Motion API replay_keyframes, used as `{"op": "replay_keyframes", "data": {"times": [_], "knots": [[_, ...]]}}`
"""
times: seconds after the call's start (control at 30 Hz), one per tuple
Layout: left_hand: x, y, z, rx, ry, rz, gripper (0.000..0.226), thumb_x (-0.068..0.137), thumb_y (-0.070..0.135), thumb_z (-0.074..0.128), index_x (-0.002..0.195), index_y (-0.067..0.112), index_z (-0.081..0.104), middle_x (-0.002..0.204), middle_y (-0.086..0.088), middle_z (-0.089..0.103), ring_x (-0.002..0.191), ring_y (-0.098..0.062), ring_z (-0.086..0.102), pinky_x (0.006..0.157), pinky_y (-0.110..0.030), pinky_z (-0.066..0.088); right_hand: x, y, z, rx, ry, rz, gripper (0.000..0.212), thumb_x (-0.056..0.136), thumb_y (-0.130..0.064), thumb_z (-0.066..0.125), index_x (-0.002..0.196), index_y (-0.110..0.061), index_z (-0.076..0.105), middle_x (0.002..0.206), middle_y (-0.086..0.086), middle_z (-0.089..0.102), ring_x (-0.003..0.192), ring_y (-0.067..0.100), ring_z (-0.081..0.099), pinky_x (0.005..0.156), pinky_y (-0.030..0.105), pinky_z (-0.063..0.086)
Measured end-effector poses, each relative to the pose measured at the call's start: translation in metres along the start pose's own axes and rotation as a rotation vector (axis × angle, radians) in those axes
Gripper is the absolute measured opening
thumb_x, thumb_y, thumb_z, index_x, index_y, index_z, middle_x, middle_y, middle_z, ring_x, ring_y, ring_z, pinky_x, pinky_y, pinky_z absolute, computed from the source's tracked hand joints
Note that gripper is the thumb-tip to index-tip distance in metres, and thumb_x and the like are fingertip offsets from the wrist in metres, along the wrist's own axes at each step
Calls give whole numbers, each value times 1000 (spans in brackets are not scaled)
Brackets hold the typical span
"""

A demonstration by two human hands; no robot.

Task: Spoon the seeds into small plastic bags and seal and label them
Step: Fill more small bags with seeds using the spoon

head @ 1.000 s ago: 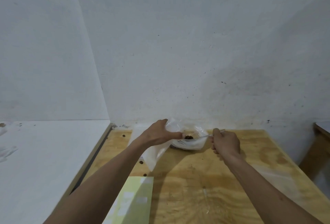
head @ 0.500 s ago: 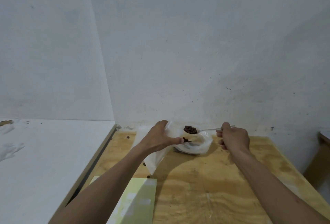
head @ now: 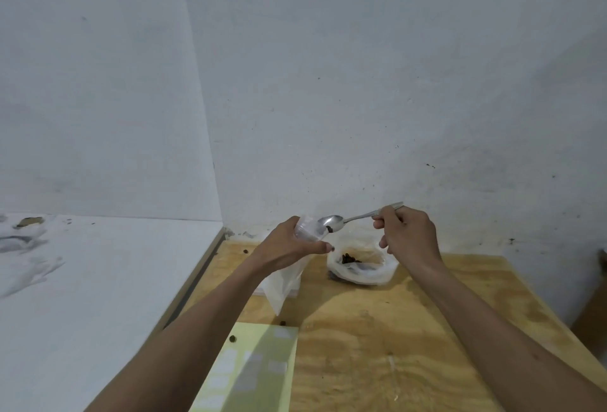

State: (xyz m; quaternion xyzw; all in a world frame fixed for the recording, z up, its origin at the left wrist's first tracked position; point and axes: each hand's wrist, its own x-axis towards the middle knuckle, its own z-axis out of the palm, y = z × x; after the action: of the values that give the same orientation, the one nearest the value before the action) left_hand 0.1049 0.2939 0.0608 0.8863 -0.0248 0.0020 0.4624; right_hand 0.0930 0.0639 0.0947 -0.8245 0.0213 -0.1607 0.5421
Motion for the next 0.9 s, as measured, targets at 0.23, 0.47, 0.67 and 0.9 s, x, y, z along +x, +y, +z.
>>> {"op": "replay_keyframes", "data": {"times": [0.23,0.47,0.67,0.9], "knots": [[-1,-10,-13,6,27,-7,56,76,51,82,116,26,53,112,8,60,102,-13,59,94,-39,49,-6,1,12,24,16,-83,27,98,-21,50,84,-21,73,85,-10,72,49,12,65,58,27,46],[4,-8,-13,-42,-9,-10,61,74,54,82,121,26,55,116,11,60,106,-9,57,93,-34,49,7,10,-5,-147,144,-102,35,99,-25,47,81,-8,72,74,6,72,59,28,69,60,39,54],[6,14,1,-52,-217,-35,63,80,51,79,131,25,51,132,11,54,115,-11,51,93,-29,39,15,31,-27,-489,186,-154,41,99,-28,50,68,-5,62,52,5,53,46,23,45,45,25,29],[12,27,30,11,-335,-109,40,74,51,85,105,26,76,109,13,71,111,-12,63,89,-27,48,1,64,-13,-676,122,-143,42,100,-30,46,64,-11,58,57,2,55,54,27,55,49,30,39]]}}
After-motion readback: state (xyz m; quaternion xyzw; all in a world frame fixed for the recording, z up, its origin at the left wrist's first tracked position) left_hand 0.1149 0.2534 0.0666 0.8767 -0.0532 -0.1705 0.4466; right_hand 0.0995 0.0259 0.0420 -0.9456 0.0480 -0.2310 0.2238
